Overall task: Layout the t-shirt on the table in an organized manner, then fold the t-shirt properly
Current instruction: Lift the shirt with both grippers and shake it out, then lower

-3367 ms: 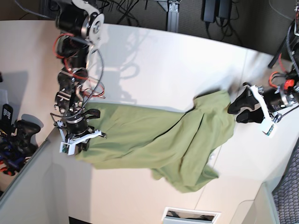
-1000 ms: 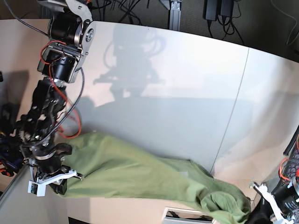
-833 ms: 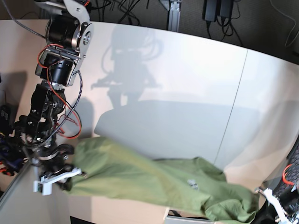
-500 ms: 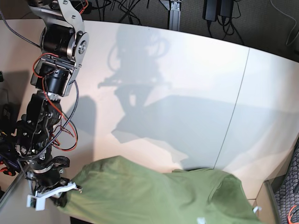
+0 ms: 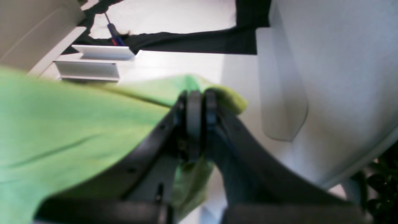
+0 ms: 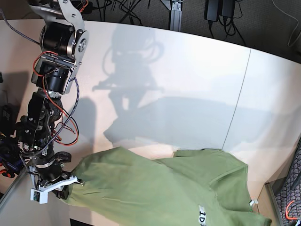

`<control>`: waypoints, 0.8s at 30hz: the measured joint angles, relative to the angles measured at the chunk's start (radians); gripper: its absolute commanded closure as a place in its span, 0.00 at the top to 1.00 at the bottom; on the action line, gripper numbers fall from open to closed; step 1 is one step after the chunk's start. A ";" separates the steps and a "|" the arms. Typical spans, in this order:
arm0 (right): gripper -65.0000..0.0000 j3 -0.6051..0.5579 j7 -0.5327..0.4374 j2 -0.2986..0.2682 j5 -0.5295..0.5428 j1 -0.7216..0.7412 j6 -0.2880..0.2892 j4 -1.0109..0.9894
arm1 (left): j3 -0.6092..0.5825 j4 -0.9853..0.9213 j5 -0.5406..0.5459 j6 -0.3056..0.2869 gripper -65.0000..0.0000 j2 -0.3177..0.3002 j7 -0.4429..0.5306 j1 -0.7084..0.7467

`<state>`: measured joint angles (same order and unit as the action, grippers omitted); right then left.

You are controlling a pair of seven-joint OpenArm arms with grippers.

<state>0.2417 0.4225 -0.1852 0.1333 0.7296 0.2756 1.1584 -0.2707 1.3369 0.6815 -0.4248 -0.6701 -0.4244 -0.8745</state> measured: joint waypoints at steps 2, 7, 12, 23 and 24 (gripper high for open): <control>0.00 -0.002 0.011 0.004 0.000 -0.018 0.000 -0.001 | -0.002 -0.005 0.000 -0.010 0.00 0.002 -0.018 0.039; 0.00 -0.002 0.019 0.005 0.000 0.015 0.000 -0.005 | -0.025 -0.015 -0.059 -0.026 0.00 0.005 0.072 0.035; 0.00 -0.002 0.005 0.000 0.001 0.105 0.000 -0.005 | -0.045 -0.108 -0.016 -0.011 0.00 0.036 0.062 -0.098; 0.00 -0.002 0.054 0.000 0.055 -0.108 0.021 0.037 | 0.033 0.185 0.318 -0.275 0.00 -0.109 -0.164 0.244; 0.00 -0.002 0.053 0.000 0.053 -0.136 0.021 0.035 | 0.029 0.184 0.316 -0.276 0.00 -0.106 -0.171 0.267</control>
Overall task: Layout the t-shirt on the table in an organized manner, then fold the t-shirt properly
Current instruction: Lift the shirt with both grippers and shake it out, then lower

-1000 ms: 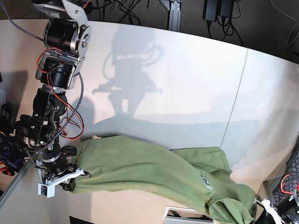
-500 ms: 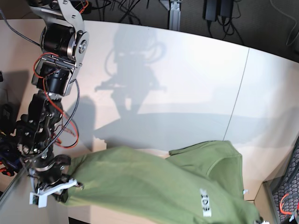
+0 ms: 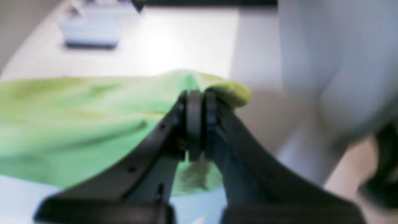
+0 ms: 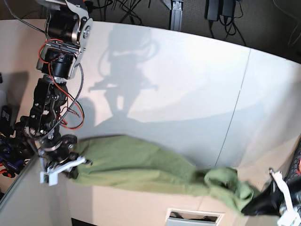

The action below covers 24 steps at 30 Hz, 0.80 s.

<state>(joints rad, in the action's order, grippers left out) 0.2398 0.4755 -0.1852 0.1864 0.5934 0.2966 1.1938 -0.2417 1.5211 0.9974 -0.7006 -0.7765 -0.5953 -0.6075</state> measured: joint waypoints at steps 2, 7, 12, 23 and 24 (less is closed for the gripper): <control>0.00 0.000 -0.005 0.004 0.001 -0.034 0.003 0.008 | 0.002 0.002 0.010 0.003 0.00 -0.002 0.002 0.013; 0.00 -0.001 0.012 -0.009 0.007 -0.126 0.011 0.140 | 0.010 0.045 0.066 0.004 0.00 -0.022 -0.032 0.045; 0.00 -0.001 0.027 -0.020 0.029 -0.198 0.013 0.222 | 0.008 0.111 0.070 0.005 0.00 -0.038 -0.043 0.043; 0.00 -0.002 -0.068 -0.020 -0.076 -0.032 0.021 0.067 | 0.008 -0.174 -0.199 0.000 0.00 0.095 0.172 -0.063; 0.00 -0.002 -0.073 -0.021 -0.080 0.015 0.021 0.020 | 0.007 -0.232 -0.219 0.001 0.00 0.117 0.192 -0.102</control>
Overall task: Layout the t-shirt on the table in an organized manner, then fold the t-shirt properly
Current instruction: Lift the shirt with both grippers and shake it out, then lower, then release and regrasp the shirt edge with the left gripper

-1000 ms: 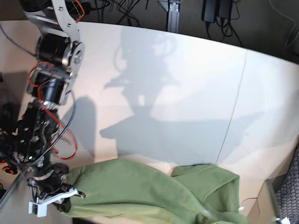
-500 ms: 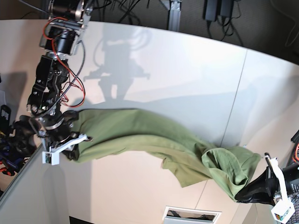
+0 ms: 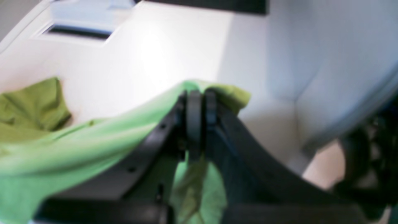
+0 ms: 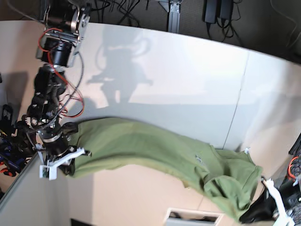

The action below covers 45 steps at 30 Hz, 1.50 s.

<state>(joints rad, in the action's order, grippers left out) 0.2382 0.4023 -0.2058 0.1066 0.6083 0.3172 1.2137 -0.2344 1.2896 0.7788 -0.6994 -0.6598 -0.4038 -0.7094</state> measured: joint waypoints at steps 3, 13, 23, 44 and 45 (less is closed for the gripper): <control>0.00 0.000 -0.001 -0.003 -0.001 0.128 -0.002 -0.103 | 0.000 -0.143 -0.021 0.004 0.00 0.042 0.031 -0.130; 0.00 -0.001 0.096 -0.004 0.128 0.058 -0.003 -0.026 | 0.006 0.159 0.193 0.010 0.00 -0.085 -0.191 0.010; 0.00 -0.001 0.053 0.004 0.161 -0.346 0.002 0.098 | 0.001 0.355 0.197 0.008 0.00 -0.105 -0.212 0.485; 0.49 0.063 0.040 0.003 0.171 -0.481 0.004 0.334 | 0.154 0.371 0.143 0.009 0.28 -0.121 -0.284 0.631; 0.49 0.081 0.040 0.003 0.164 -0.478 0.004 0.339 | 0.190 0.390 0.164 0.010 0.28 -0.122 -0.281 0.631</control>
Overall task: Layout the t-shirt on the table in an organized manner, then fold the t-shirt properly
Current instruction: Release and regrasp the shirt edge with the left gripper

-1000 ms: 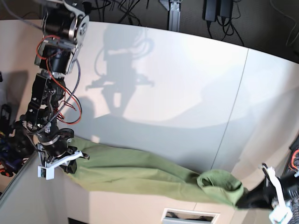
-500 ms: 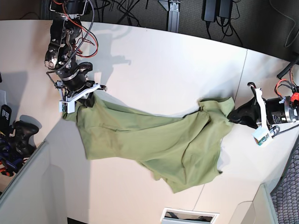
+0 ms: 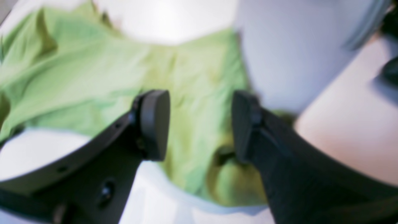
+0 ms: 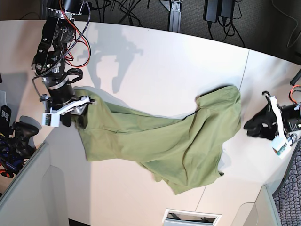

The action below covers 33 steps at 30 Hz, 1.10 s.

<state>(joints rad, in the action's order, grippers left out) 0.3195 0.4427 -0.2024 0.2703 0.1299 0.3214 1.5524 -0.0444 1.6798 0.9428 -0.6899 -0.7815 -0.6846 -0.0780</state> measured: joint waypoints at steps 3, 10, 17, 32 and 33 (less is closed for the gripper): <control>0.49 0.050 0.008 0.000 -0.005 0.000 0.000 -0.017 | 0.060 0.069 0.047 0.000 0.28 -0.002 0.008 -0.004; 0.49 0.055 -0.034 0.017 0.018 0.014 -0.003 -0.152 | 0.013 0.096 0.024 0.000 0.28 0.051 0.005 -0.002; 0.49 0.054 -0.050 0.016 -0.013 0.088 -0.004 -0.269 | -0.035 0.080 0.008 0.000 0.28 0.072 0.004 0.000; 0.49 0.054 -0.042 0.054 -0.017 0.100 -0.004 -0.300 | -0.035 0.080 0.005 0.000 0.28 0.072 0.004 0.000; 0.48 0.054 -0.042 0.059 -0.017 0.101 -0.004 -0.302 | -0.035 0.080 0.005 0.000 0.28 0.072 0.004 0.000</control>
<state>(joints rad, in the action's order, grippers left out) 0.3737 0.4004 -0.1436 0.2535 0.2306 0.3172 1.2503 -0.0795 1.7599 0.9482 -0.6899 -0.7094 -0.6804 -0.0776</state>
